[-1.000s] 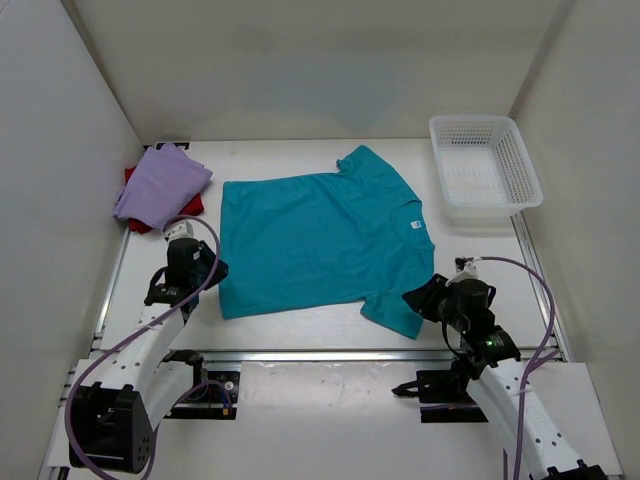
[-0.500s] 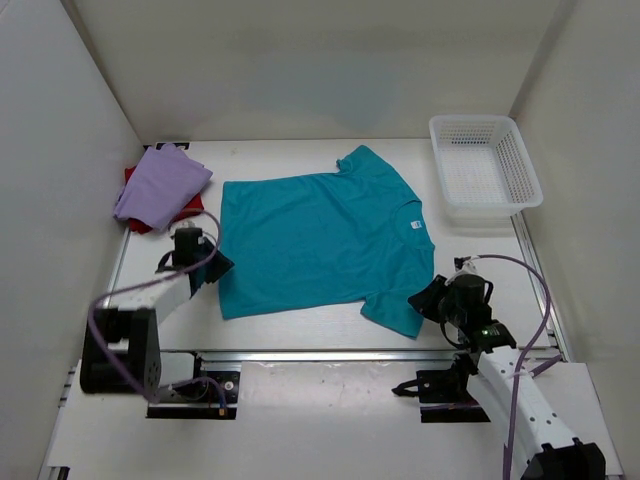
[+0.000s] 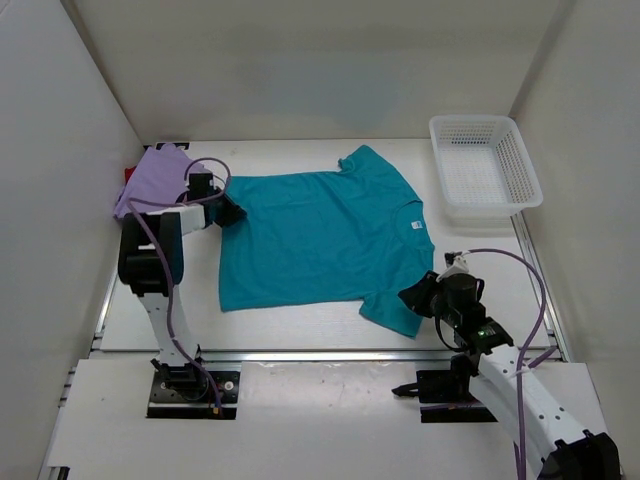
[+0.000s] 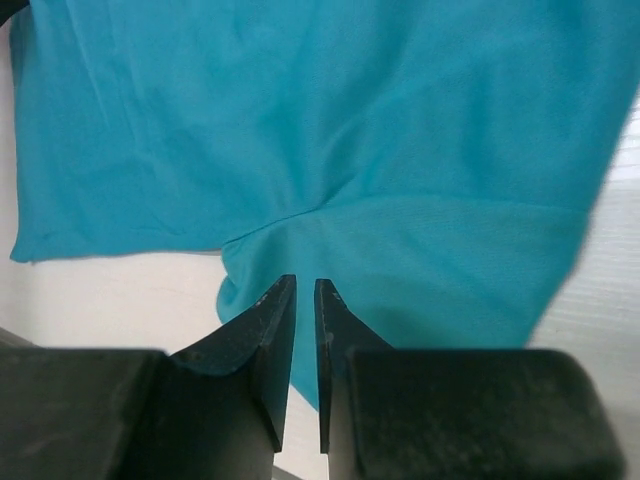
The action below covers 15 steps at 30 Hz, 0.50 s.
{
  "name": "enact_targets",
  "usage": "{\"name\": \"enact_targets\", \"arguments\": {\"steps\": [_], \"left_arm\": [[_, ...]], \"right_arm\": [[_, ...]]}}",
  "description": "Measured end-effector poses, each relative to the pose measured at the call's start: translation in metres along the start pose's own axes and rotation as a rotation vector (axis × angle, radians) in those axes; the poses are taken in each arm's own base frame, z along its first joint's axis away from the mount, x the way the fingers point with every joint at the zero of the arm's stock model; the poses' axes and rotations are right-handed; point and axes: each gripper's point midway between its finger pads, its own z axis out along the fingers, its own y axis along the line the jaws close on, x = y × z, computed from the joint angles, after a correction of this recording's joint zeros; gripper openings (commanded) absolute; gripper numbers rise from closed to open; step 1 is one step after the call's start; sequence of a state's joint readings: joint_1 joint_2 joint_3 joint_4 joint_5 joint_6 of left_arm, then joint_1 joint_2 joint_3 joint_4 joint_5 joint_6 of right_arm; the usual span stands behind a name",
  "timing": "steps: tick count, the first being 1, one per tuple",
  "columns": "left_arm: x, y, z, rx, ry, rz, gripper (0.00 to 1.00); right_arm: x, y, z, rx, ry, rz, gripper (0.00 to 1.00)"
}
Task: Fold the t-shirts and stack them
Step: Flatten out the tshirt
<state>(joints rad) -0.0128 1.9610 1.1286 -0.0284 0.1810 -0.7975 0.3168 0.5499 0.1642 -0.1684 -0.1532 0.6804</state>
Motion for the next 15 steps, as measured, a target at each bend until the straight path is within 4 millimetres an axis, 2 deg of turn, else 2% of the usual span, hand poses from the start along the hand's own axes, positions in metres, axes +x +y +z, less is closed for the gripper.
{"name": "enact_targets", "arguments": {"steps": [3, 6, 9, 12, 13, 14, 15], "left_arm": [[-0.017, -0.015, 0.02, 0.011, 0.001, 0.001, 0.3], [-0.043, -0.036, 0.042, 0.025, -0.006, 0.013, 0.3], [-0.067, -0.063, 0.048, 0.086, -0.026, 0.025, 0.39], [-0.066, -0.071, 0.027, 0.116, -0.039, 0.04, 0.5], [-0.061, -0.067, 0.012, 0.114, -0.041, 0.047, 0.55], [-0.053, -0.064, -0.005, 0.112, -0.045, 0.055, 0.67], [-0.047, -0.06, -0.025, 0.112, -0.061, 0.067, 0.7]], "right_arm": [[-0.006, -0.003, 0.002, 0.011, -0.019, 0.014, 0.13], [-0.008, -0.006, 0.003, 0.021, -0.024, 0.019, 0.14], [-0.005, -0.01, 0.006, 0.04, -0.008, 0.014, 0.15], [-0.007, -0.011, 0.009, 0.051, 0.003, 0.004, 0.16], [-0.008, -0.01, 0.011, 0.053, 0.008, -0.001, 0.15], [-0.009, -0.01, 0.013, 0.058, 0.015, -0.004, 0.16], [-0.008, -0.009, 0.014, 0.062, 0.026, -0.009, 0.15]]}}
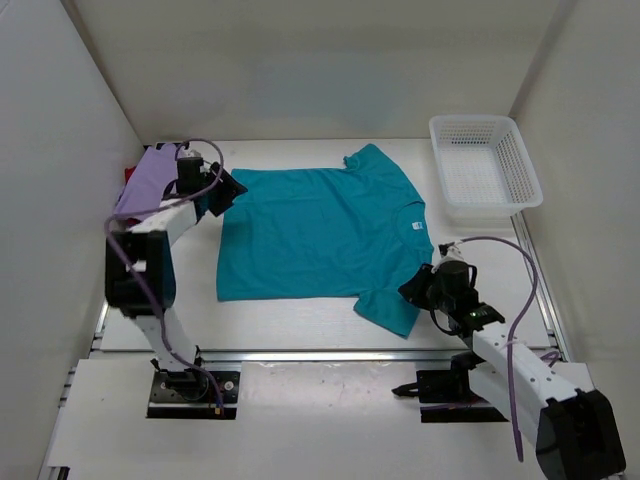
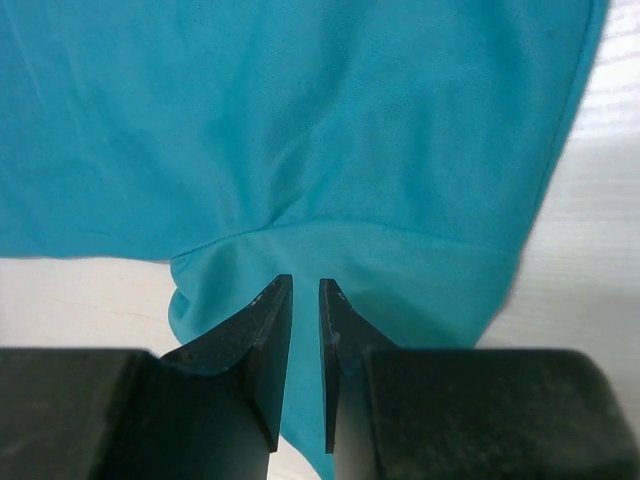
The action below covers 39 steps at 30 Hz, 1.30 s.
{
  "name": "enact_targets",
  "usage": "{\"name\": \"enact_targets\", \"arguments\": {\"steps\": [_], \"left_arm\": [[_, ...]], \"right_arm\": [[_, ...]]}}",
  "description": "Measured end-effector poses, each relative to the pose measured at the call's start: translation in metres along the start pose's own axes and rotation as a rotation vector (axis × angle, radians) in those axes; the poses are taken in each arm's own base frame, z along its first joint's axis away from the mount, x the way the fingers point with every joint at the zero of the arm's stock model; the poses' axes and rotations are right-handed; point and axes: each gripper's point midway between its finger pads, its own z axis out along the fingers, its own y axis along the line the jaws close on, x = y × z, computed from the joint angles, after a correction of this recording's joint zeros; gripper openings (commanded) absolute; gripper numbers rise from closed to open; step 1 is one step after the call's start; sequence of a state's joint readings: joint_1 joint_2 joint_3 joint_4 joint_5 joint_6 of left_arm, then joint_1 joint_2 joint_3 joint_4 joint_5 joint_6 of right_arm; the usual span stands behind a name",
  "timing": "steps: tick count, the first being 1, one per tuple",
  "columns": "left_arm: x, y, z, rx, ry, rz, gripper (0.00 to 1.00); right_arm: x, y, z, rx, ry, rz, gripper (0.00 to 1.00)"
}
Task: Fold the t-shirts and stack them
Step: Flatten out the tshirt, then grap the side of the flattened tshirt closest away from the robot with both arms
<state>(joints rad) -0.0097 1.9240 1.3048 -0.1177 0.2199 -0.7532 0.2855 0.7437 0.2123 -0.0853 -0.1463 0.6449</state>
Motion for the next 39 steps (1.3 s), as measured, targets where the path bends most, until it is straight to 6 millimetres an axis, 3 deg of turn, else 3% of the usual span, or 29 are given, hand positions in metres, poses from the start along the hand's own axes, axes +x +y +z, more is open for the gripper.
{"name": "enact_targets", "arguments": {"steps": [2, 4, 5, 6, 8, 9, 13, 20, 23, 27, 34, 39], "left_arm": [[0.012, 0.0, -0.038, 0.009, -0.029, 0.03, 0.89], [0.025, 0.001, -0.075, 0.022, -0.069, 0.063, 0.88], [0.031, 0.003, -0.091, 0.028, -0.083, 0.069, 0.66], [0.039, 0.003, -0.104, 0.041, -0.091, 0.068, 0.54], [0.054, 0.017, -0.127, 0.044, -0.109, 0.068, 0.36], [0.063, 0.027, -0.136, 0.028, -0.11, 0.06, 0.34], [0.101, 0.07, -0.164, -0.066, -0.108, 0.027, 0.33], [0.182, 0.156, -0.171, -0.283, 0.055, -0.134, 0.4], [0.174, 0.157, -0.176, -0.299, 0.019, -0.152, 0.49], [0.172, 0.16, -0.179, -0.315, 0.008, -0.184, 0.5], [0.168, 0.149, -0.18, -0.291, 0.016, -0.216, 0.47], [0.146, 0.134, -0.183, -0.276, -0.029, -0.175, 0.45]], "right_arm": [[-0.001, 0.005, 0.004, 0.01, 0.02, -0.032, 0.17], [-0.001, 0.019, 0.007, -0.002, 0.046, -0.085, 0.19], [-0.004, 0.027, 0.008, -0.013, 0.051, -0.11, 0.21], [-0.007, 0.036, 0.009, -0.026, 0.05, -0.133, 0.21], [-0.013, 0.052, 0.007, -0.06, 0.037, -0.171, 0.23], [-0.017, 0.057, 0.005, -0.071, 0.027, -0.178, 0.22], [-0.021, 0.059, -0.004, -0.077, 0.012, -0.181, 0.18], [-0.013, 0.047, -0.01, -0.037, 0.065, -0.214, 0.19], [-0.014, 0.046, -0.01, -0.045, 0.07, -0.21, 0.18], [-0.014, 0.049, -0.012, -0.065, 0.07, -0.218, 0.18], [-0.009, 0.057, -0.013, -0.102, 0.081, -0.234, 0.19], [-0.006, 0.057, -0.013, -0.108, 0.088, -0.238, 0.19]]}}
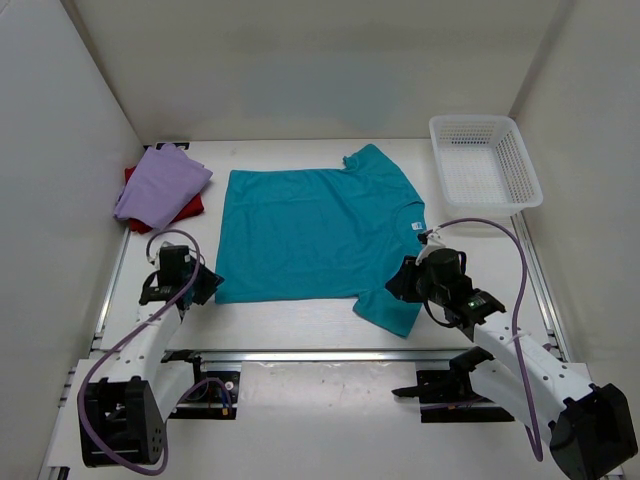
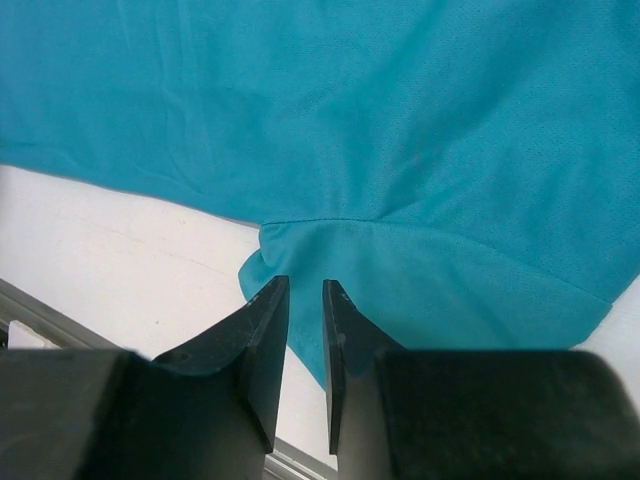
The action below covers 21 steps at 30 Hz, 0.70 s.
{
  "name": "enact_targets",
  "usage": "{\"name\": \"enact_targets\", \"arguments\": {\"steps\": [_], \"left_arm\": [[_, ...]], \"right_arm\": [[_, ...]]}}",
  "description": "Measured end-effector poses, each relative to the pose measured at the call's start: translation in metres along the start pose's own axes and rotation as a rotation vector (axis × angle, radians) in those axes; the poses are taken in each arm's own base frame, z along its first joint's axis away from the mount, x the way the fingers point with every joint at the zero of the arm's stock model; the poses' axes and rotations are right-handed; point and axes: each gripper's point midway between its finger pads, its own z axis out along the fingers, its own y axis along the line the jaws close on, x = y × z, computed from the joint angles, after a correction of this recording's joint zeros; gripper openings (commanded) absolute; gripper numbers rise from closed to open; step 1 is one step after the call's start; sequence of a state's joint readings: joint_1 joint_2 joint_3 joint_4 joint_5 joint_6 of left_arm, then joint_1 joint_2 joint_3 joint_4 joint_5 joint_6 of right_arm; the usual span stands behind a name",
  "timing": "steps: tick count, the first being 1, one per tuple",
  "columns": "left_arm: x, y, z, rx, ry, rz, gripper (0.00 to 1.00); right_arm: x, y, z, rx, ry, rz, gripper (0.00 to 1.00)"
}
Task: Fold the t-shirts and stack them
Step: Grap the side of the flattened tshirt closest away from the robot with both arms
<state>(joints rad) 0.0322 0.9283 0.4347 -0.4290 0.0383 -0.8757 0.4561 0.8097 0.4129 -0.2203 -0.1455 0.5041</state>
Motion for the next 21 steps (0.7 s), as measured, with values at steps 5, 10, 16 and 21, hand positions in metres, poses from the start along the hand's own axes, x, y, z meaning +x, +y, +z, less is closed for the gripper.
{"name": "enact_targets", "arguments": {"steps": [5, 10, 16, 21], "left_arm": [[0.007, 0.011, 0.0, -0.039, 0.019, 0.009, 0.44], [0.026, 0.037, 0.006, -0.107, 0.055, 0.004, 0.46], [0.026, 0.04, 0.008, -0.113, 0.044, -0.008, 0.46], [0.025, 0.039, 0.011, -0.094, 0.03, -0.023, 0.29]], "right_arm": [[0.0, 0.001, 0.0, -0.009, 0.003, 0.0, 0.18], [0.002, 0.001, 0.0, -0.011, 0.005, 0.0, 0.18], [0.005, 0.0, 0.0, -0.011, 0.008, 0.001, 0.18], [0.005, 0.001, -0.001, -0.017, 0.009, 0.001, 0.18]]}}
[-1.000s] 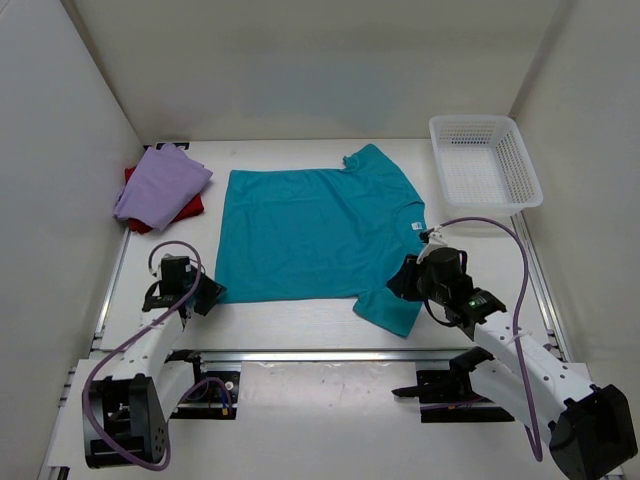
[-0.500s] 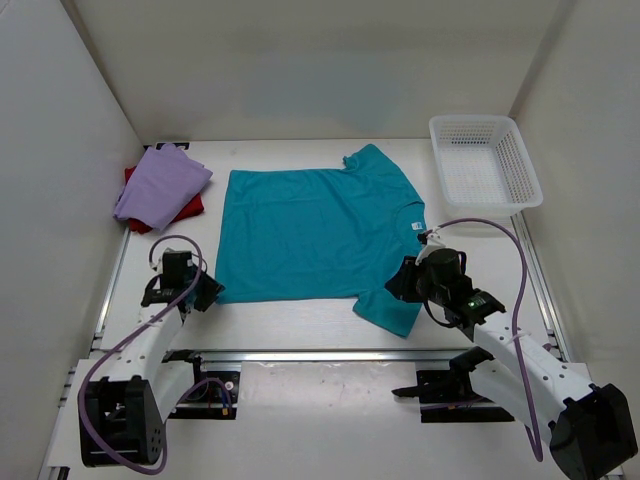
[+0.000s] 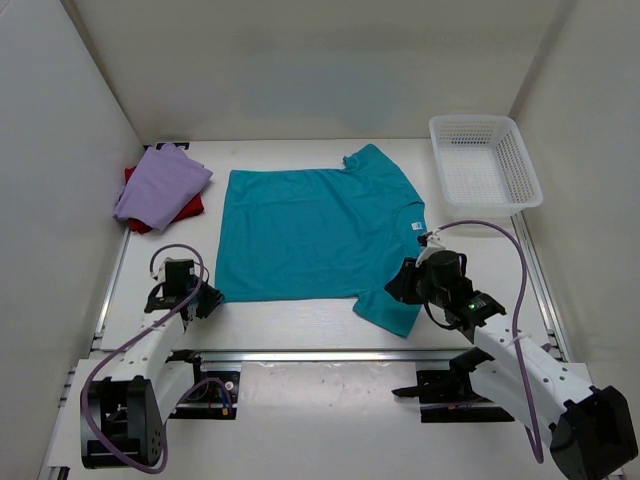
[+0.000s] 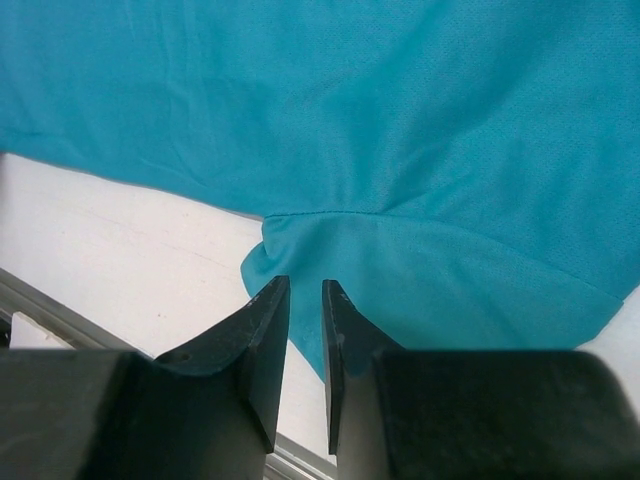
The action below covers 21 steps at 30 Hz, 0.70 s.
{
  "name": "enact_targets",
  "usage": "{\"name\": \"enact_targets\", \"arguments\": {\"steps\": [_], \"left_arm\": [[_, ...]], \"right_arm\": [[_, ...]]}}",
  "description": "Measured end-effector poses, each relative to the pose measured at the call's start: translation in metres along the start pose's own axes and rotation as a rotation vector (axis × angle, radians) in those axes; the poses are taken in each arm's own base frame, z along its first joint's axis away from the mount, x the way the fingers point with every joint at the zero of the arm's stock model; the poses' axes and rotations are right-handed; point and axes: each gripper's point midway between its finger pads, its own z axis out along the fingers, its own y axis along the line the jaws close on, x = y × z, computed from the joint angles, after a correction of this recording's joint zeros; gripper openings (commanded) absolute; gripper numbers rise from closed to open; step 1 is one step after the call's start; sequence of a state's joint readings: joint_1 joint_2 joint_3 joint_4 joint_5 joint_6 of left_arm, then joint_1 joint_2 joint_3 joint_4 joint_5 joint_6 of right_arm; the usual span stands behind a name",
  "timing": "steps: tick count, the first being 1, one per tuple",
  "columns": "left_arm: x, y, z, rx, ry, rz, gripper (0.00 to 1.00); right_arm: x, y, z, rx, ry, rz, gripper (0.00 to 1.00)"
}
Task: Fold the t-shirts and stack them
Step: Grap the side of the flattened tshirt closest away from the robot with both arms
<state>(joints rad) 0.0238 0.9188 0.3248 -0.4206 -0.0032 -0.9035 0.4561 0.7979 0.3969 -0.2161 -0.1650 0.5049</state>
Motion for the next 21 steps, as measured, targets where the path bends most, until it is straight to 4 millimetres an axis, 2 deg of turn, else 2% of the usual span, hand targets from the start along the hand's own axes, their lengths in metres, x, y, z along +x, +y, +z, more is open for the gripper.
{"name": "enact_targets", "arguments": {"steps": [3, 4, 7, 8, 9, 11, 14, 16, 18, 21], "left_arm": [[-0.001, -0.002, 0.005, 0.028, -0.014, -0.021, 0.12], [-0.002, -0.003, 0.006, 0.041, -0.019, -0.027, 0.06], [-0.004, -0.008, 0.009, 0.068, -0.024, -0.03, 0.0], [-0.004, -0.009, 0.009, 0.07, -0.025, -0.026, 0.0], [-0.005, -0.01, 0.009, 0.073, -0.026, -0.02, 0.0], [-0.01, -0.018, 0.006, 0.086, -0.037, 0.005, 0.0], [-0.028, -0.045, -0.004, 0.146, -0.079, 0.047, 0.0], [-0.042, -0.069, -0.013, 0.197, -0.117, 0.089, 0.0], [-0.054, -0.095, -0.022, 0.239, -0.151, 0.145, 0.0], [-0.071, -0.123, -0.033, 0.298, -0.198, 0.19, 0.0]], "right_arm": [[-0.001, 0.0, -0.001, 0.0, -0.008, 0.002, 0.18], [-0.002, -0.001, -0.002, 0.005, -0.015, 0.005, 0.21], [-0.002, -0.009, -0.007, 0.047, -0.037, 0.03, 0.31], [-0.002, -0.014, -0.008, 0.068, -0.045, 0.045, 0.32], [0.0, -0.02, -0.01, 0.091, -0.049, 0.064, 0.4], [0.008, -0.035, -0.013, 0.153, -0.053, 0.114, 0.44], [0.031, -0.044, -0.018, 0.212, -0.025, 0.158, 0.37], [0.045, -0.045, -0.024, 0.243, 0.003, 0.167, 0.28], [0.055, -0.048, -0.029, 0.287, 0.033, 0.174, 0.28], [0.059, -0.048, -0.038, 0.341, 0.072, 0.192, 0.3]]}}
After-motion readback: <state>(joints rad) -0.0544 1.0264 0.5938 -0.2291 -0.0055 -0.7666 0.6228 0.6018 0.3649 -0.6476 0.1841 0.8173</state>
